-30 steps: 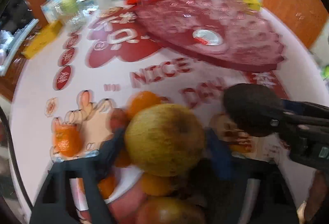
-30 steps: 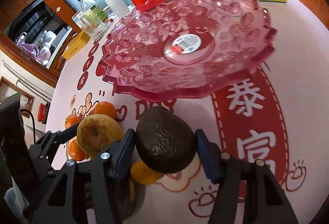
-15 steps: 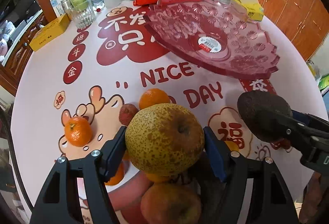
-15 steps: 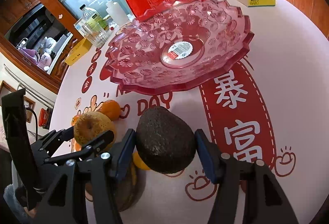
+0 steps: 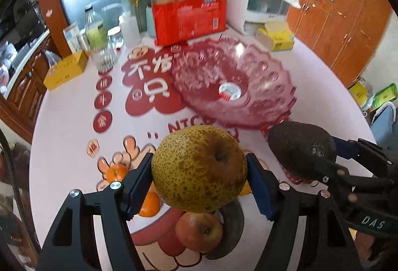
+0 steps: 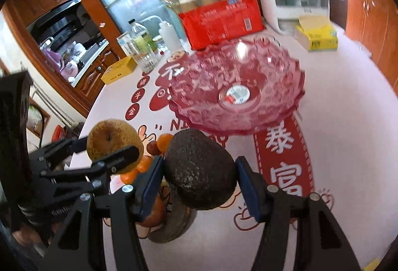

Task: Organize fruits
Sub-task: 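Carry the pear and avocado over the pink glass bowl with both tools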

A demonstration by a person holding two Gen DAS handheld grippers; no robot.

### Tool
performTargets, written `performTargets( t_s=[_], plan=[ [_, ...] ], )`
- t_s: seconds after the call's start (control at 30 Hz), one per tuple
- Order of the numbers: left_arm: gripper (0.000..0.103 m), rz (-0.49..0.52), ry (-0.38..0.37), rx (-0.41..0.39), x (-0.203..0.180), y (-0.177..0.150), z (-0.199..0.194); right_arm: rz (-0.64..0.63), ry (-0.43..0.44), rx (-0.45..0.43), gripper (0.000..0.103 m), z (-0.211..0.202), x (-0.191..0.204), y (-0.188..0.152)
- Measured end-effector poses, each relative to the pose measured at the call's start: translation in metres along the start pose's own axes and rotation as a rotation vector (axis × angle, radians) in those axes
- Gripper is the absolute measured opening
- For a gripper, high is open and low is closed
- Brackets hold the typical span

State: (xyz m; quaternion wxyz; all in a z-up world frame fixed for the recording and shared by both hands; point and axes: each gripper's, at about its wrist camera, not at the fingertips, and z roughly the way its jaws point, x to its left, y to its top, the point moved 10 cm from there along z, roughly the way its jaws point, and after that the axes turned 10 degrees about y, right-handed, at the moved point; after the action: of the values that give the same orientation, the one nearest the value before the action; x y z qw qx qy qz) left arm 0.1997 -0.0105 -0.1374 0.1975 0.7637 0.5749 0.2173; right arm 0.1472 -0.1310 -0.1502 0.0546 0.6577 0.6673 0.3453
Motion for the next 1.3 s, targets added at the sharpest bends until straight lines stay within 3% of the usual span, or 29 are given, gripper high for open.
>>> performTargets(
  t_s=[0.33,0.6,0.77,0.93,1.3],
  plan=[
    [0.071,0.059,0.000,-0.113,-0.004,0.049,-0.044,-0.179,-0.162,-0.095,0.059,-0.049,-0.003,0.044],
    [0.071,0.031,0.009,-0.148,-0.004,0.101,-0.043,-0.244,-0.289,-0.174,0.059,-0.069,-0.026,0.104],
    [0.071,-0.009,0.032,-0.120,-0.006,0.129,-0.007,-0.255,-0.332,-0.185,0.059,-0.057,-0.042,0.144],
    [0.071,-0.054,0.042,-0.049,-0.014,0.139,0.051,-0.236,-0.318,-0.119,0.059,-0.012,-0.064,0.162],
    [0.071,-0.050,0.103,0.100,-0.037,0.112,0.162,-0.207,-0.233,0.133,0.059,0.105,-0.121,0.101]
  ],
)
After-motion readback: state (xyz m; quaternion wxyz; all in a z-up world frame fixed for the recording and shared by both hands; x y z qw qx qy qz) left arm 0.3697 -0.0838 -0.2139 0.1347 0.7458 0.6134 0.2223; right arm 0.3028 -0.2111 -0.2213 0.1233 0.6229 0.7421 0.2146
